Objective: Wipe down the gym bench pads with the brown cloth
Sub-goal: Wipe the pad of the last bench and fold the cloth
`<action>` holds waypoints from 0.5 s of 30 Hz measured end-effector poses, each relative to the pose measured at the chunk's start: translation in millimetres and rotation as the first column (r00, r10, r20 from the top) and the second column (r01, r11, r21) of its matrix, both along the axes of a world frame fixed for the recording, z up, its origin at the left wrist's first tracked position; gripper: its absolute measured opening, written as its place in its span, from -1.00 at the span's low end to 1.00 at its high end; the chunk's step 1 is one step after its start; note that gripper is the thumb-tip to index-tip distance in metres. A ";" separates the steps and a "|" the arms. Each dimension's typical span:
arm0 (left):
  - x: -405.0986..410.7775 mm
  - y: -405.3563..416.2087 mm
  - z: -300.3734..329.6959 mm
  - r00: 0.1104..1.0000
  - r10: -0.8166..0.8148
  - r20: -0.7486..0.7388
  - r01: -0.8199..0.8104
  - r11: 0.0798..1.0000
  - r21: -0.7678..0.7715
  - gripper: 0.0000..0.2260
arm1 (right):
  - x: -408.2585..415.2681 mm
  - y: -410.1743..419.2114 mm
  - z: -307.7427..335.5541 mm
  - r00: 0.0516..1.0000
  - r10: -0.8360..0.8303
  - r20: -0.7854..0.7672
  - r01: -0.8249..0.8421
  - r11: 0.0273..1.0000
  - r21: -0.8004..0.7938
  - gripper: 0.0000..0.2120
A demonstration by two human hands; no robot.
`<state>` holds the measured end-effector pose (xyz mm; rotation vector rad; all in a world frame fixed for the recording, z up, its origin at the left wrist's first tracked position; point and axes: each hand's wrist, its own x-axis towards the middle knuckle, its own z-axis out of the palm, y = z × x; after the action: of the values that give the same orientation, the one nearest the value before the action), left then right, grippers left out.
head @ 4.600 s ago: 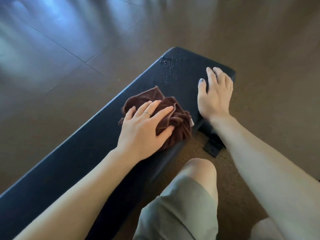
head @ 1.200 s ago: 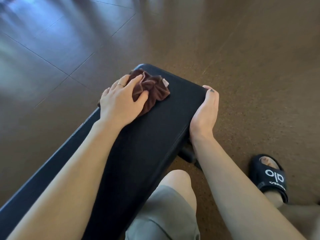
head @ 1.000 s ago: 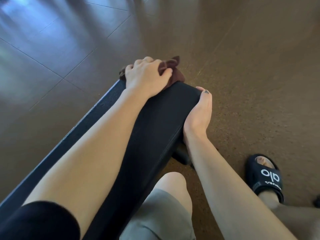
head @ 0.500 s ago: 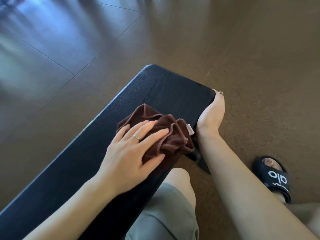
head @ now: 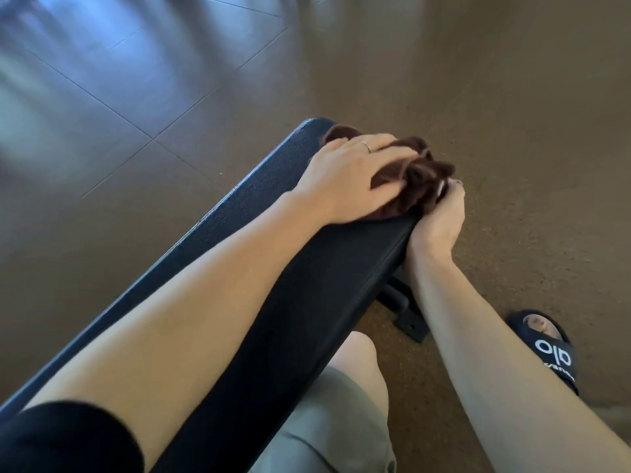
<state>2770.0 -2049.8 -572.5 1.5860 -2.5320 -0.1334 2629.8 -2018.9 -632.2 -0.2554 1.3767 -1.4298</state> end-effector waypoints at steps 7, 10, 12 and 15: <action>44.4 -29.5 3.8 0.919 0.387 -0.079 -0.385 0.922 0.040 -0.62 | -2.4 -1.1 -1.0 0.999 0.017 -0.045 -0.016 0.999 0.039 -0.63; 74.2 -12.6 4.1 0.827 0.545 -0.133 -0.533 0.838 0.118 -0.59 | -0.6 2.4 2.3 0.997 0.044 -0.070 -0.043 0.999 0.021 -0.59; 90.4 11.0 4.9 0.784 0.610 -0.116 -0.595 0.791 0.143 -0.60 | 1.0 6.0 6.1 0.995 0.054 -0.087 -0.053 0.999 0.010 -0.57; 106.4 65.7 3.9 0.760 0.645 -0.082 -0.635 0.764 0.114 -0.61 | 1.8 10.4 12.9 0.993 0.070 -0.099 -0.069 0.998 0.012 -0.53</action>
<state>2876.4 -1984.1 -568.5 2.2999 -1.7728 -0.2354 2631.6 -2008.5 -619.3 -0.3692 1.4407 -1.3688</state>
